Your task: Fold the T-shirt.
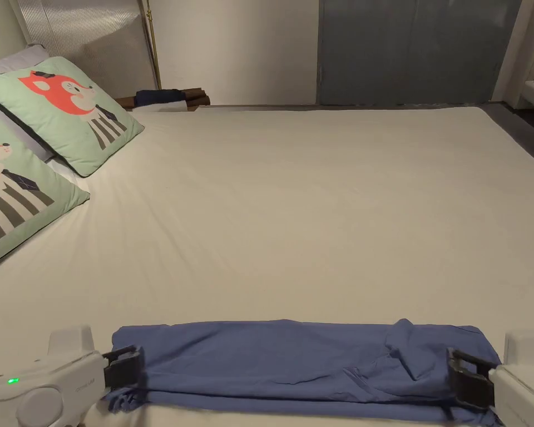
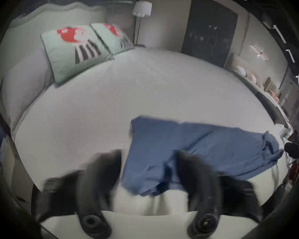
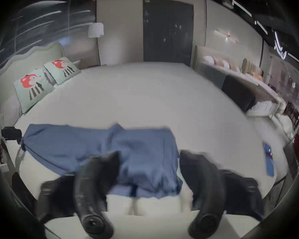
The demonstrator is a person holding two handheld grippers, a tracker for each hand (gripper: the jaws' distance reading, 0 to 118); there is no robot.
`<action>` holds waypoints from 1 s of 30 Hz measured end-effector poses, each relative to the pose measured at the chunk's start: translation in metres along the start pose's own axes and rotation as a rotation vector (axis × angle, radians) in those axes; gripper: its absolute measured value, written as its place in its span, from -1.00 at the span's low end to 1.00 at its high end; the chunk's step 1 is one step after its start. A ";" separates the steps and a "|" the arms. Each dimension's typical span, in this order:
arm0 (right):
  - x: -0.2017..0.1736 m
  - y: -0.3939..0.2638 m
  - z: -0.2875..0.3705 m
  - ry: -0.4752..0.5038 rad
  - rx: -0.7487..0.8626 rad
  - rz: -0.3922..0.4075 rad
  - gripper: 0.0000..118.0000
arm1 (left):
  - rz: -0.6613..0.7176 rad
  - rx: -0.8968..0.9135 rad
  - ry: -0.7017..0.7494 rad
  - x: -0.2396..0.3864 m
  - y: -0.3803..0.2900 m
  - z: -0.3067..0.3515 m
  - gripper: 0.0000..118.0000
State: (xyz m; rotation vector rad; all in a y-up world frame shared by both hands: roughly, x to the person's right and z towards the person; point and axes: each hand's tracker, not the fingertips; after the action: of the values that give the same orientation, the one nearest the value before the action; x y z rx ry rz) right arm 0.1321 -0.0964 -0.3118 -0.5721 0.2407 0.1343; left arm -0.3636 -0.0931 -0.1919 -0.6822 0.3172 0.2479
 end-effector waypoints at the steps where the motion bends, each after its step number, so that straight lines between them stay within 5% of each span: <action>1: -0.010 0.012 0.013 0.006 0.050 0.003 0.78 | -0.006 0.040 -0.025 0.008 0.008 0.006 0.89; 10: -0.072 0.076 0.058 -0.025 0.450 0.008 0.77 | -0.119 0.560 -0.073 0.088 0.054 0.065 0.89; 15: -0.088 0.086 0.069 -0.026 0.515 0.024 0.76 | -0.149 0.664 -0.062 0.099 0.055 0.071 0.73; 17: -0.094 0.087 0.071 -0.038 0.533 0.030 0.68 | -0.165 0.681 -0.054 0.098 0.052 0.067 0.32; 18: -0.096 0.087 0.072 -0.043 0.539 0.030 0.55 | -0.169 0.684 -0.047 0.098 0.051 0.066 0.00; 20: -0.100 0.087 0.074 -0.061 0.569 0.029 -0.13 | -0.184 0.682 -0.031 0.098 0.049 0.062 -0.86; 22: -0.102 0.088 0.072 -0.063 0.574 0.029 -0.96 | -0.165 0.683 -0.033 0.095 0.048 0.060 -1.00; 30: -0.106 0.088 0.068 -0.062 0.581 0.027 -1.00 | -0.165 0.668 -0.077 0.086 0.050 0.052 -1.00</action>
State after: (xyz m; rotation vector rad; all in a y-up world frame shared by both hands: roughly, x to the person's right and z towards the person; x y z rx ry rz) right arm 0.0254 0.0077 -0.2745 0.0122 0.2142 0.1017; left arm -0.2897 -0.0113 -0.2146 -0.0373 0.2466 0.0023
